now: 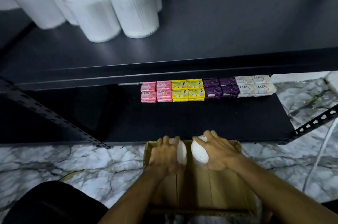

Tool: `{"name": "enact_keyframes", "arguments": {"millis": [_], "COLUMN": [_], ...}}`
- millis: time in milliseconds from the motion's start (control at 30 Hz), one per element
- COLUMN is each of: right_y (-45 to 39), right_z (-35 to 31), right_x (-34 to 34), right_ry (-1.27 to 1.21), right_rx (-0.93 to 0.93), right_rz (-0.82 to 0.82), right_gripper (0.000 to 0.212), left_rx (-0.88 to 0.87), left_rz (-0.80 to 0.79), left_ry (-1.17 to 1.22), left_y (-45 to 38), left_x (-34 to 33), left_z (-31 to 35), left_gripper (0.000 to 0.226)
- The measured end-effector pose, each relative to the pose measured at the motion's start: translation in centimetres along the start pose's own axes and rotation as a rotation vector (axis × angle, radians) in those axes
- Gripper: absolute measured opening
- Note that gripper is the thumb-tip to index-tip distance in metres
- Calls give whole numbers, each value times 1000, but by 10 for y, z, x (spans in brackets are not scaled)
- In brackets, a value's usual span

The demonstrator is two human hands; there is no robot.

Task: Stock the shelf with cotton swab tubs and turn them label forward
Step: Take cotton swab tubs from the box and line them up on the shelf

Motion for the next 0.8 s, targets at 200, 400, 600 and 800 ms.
{"name": "enact_keyframes", "arguments": {"millis": [200,400,600,800], "right_y": [-6,-3,0,-2], "right_z": [-53,-97,-149,-199], "right_x": [69,139,216,283], "right_ry": [29,2,-19,-106], "right_rx": [65,105,187,250], "right_rz": [65,200,343,427], "right_gripper": [106,100,94,98], "left_rx": [2,-14,-18,16], "left_rz": [42,177,321,383], "left_ry": [-47,-102,-139,-125], "left_y": [18,45,72,96], "left_x": [81,164,261,347], "left_z": [-26,-52,-73,-102], "left_gripper": [104,106,103,94]}}
Point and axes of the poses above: each hand's wrist, its own y-axis away from the middle knuckle, its own x-axis out of the back of the hand, z = x × y, the point moved 7 cm from there along -y, towards the middle knuckle, and after that the axes turned 13 degrees about z, right-handed, at the moved point
